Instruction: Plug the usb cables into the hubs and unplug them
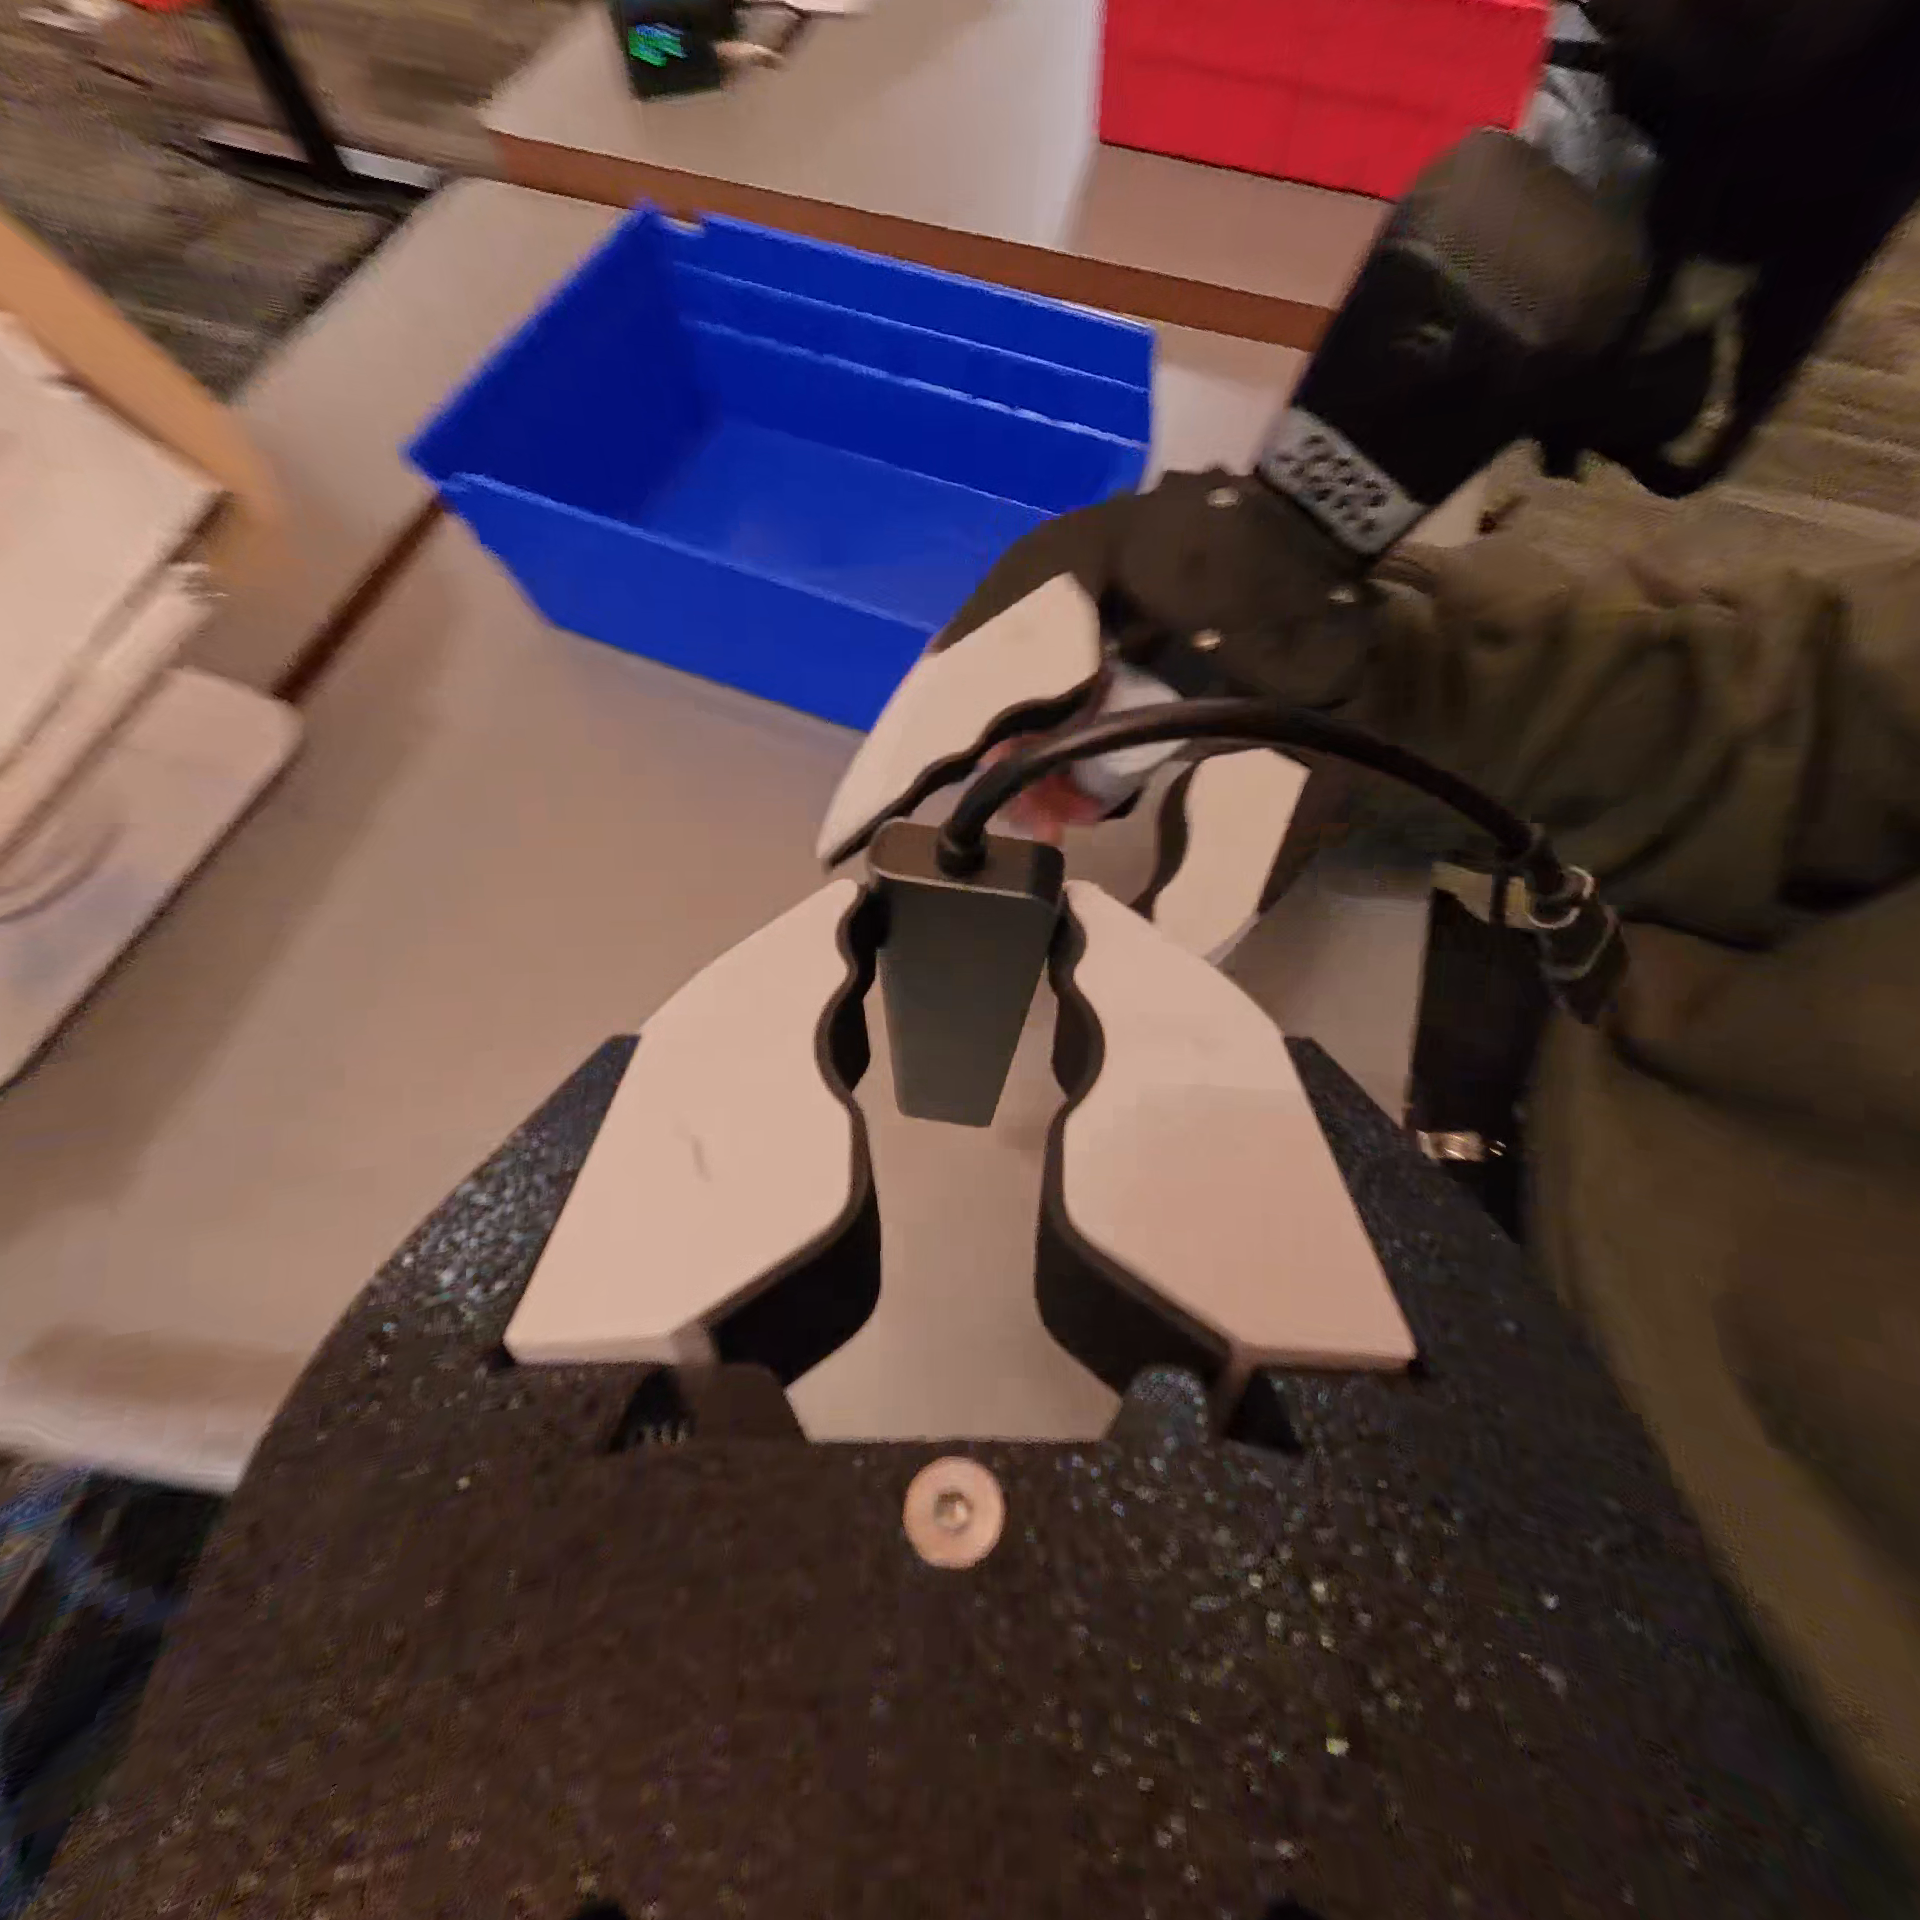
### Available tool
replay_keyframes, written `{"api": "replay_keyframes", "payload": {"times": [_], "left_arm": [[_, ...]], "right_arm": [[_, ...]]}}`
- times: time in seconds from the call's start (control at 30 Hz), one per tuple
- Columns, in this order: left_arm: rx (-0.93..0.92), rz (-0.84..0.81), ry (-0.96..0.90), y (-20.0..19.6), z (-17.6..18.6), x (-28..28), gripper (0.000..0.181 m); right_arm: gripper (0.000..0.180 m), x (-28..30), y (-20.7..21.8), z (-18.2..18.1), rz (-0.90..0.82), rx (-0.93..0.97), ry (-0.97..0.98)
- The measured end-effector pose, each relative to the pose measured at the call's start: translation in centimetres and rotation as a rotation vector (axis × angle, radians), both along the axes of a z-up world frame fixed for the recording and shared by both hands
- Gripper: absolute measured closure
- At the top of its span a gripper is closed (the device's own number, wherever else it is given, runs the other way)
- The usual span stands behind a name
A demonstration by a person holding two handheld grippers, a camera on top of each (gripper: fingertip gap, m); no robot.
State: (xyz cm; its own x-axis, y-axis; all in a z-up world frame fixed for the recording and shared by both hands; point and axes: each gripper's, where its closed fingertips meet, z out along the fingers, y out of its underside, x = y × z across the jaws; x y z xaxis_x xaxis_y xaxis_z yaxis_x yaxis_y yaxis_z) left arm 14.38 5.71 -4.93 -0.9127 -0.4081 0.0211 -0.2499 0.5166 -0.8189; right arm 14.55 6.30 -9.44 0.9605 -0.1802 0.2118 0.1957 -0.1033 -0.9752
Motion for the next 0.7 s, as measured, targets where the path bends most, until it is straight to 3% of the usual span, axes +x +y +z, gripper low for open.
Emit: {"api": "replay_keyframes", "payload": {"times": [0.03,0.1,0.17,0.43,0.57,0.7], "left_arm": [[0.006,-0.036,0.019,-1.0,-0.6,-0.5,0.15],[0.013,-0.078,0.038,-2.3,-1.2,-1.0,0.15],[0.016,-0.101,0.04,-3.1,-1.6,-1.1,0.15],[-0.021,-0.058,0.011,-3.2,-2.0,-0.4,0.147],[-0.039,0.063,-0.039,-0.9,-2.5,0.3,0.131],[0.022,0.123,-0.122,0.9,-4.1,0.5,0.131]], "right_arm": [[0.107,-0.4,0.3,-0.2,0.029,0.003,0.015],[0.116,-1.1,0.7,-0.5,0.076,0.01,0.018],[0.143,-1.4,0.8,-0.7,0.104,0.007,0.015],[0.146,-0.9,0.5,-1.5,0.119,-0.016,0.139],[0.147,0.9,-0.3,-2.8,0.019,-0.081,0.26],[0.147,1.4,-0.6,-4.6,-0.009,-0.16,0.354]]}}
